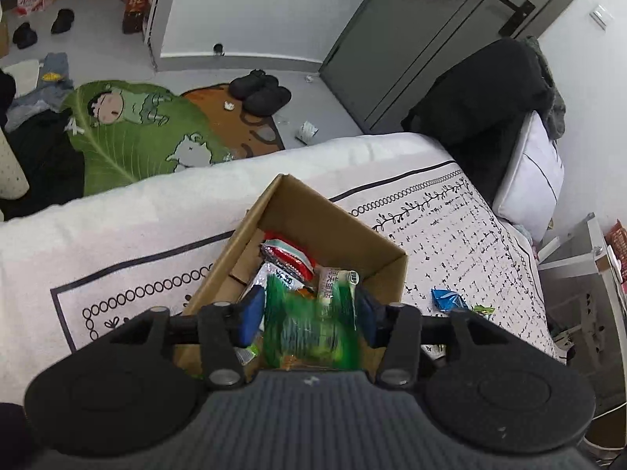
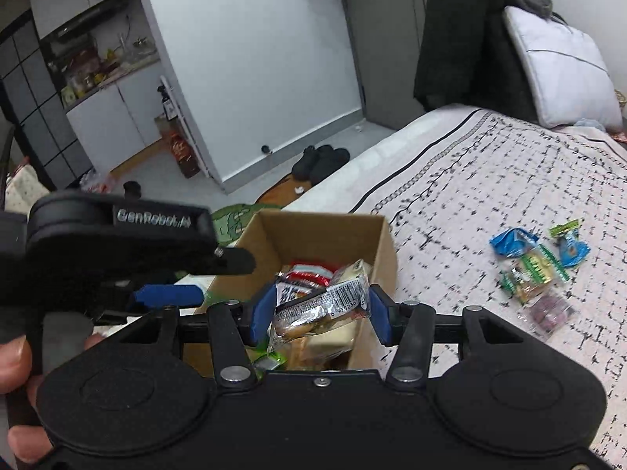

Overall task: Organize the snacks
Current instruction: 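Carry both packets over the box and open both tools to drop them, then move both open tools back over the remaining snacks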

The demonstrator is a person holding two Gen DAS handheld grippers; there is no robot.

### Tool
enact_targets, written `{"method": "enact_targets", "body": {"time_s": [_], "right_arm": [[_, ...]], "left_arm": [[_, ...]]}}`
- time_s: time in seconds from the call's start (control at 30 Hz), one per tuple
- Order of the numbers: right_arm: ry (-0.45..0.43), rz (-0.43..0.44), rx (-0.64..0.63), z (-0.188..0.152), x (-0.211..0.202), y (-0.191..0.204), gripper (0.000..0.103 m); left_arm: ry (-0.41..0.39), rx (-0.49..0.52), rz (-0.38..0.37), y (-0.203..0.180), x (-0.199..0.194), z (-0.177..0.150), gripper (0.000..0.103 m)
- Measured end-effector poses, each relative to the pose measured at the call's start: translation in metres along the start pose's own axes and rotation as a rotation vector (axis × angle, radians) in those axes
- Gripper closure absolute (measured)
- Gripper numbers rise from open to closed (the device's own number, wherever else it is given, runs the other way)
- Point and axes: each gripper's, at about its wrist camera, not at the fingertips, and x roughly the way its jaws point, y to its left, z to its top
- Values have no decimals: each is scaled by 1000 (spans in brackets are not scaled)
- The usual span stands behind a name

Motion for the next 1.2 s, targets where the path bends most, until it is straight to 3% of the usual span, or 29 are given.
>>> {"method": "enact_targets", "body": {"time_s": [0.27,0.43,1.2], "right_arm": [[16,-2,-14,-1,2,4,47],[7,-24,5,1,-3,-9,43],[-36,-188,50,-5,-30,-134,39]], "left_arm": [[8,-41,1,8,4,3,38],[9,-41,8,7,5,2,36],[4,85,-20,-43,14,-26,25]]}}
